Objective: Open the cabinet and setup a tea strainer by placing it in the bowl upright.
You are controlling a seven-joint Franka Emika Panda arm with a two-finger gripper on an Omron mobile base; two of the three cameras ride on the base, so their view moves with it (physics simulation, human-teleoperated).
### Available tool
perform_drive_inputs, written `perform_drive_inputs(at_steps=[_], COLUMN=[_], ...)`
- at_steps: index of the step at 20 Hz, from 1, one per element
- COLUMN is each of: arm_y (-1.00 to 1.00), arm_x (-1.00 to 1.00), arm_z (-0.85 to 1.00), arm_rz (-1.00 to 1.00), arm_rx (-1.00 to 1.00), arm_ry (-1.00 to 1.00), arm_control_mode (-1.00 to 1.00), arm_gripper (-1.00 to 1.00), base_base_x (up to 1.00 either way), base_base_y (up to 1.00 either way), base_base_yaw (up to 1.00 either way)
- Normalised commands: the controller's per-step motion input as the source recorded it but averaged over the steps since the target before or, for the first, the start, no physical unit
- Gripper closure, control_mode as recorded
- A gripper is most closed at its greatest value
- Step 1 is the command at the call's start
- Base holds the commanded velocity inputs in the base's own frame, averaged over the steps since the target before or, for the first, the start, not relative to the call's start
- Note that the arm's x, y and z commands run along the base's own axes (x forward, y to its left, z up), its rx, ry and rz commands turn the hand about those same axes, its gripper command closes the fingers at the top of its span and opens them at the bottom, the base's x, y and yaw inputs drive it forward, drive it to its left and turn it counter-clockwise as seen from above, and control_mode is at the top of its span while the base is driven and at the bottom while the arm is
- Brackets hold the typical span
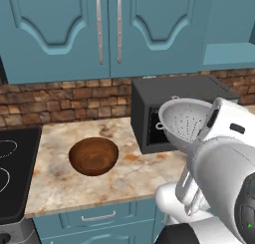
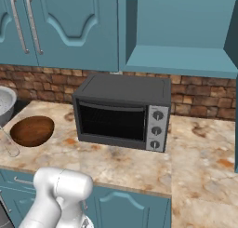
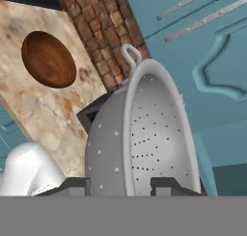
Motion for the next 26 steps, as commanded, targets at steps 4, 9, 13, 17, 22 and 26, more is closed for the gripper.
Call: perform_drive_inputs(at_steps=[4,9,13,17,22,26], arm_y=[0.15,0.00,0.20,0.53,0.38,0.27], arm_x=[0.35,0.71,0.50,0.38,0.55,0.55], arm_z=[-0.26,-0.44,-0.48,-0.55,-0.54,-0.32], arm_rz=[-0.02,0.12,0.14,0.01,0.00,0.00], arm_rx=[0.00,0.01,0.00,0.00,0.00,0.00], arm_ry=[0.07,0.14,0.07,0.01,0.00,0.02], arm_control_mode=[-1.00,-1.00,-1.00,-1.00,-1.00,-1.00], arm_gripper=[1.00,1.00,1.00,1.00,1.00,1.00], base_base_x=[0.00,0.00,0.00,0.00,0.00,0.00], base_base_y=[0.00,0.00,0.00,0.00,0.00,0.00], base_base_yaw=[0.00,0.00,0.00,0.00,0.00,0.00])
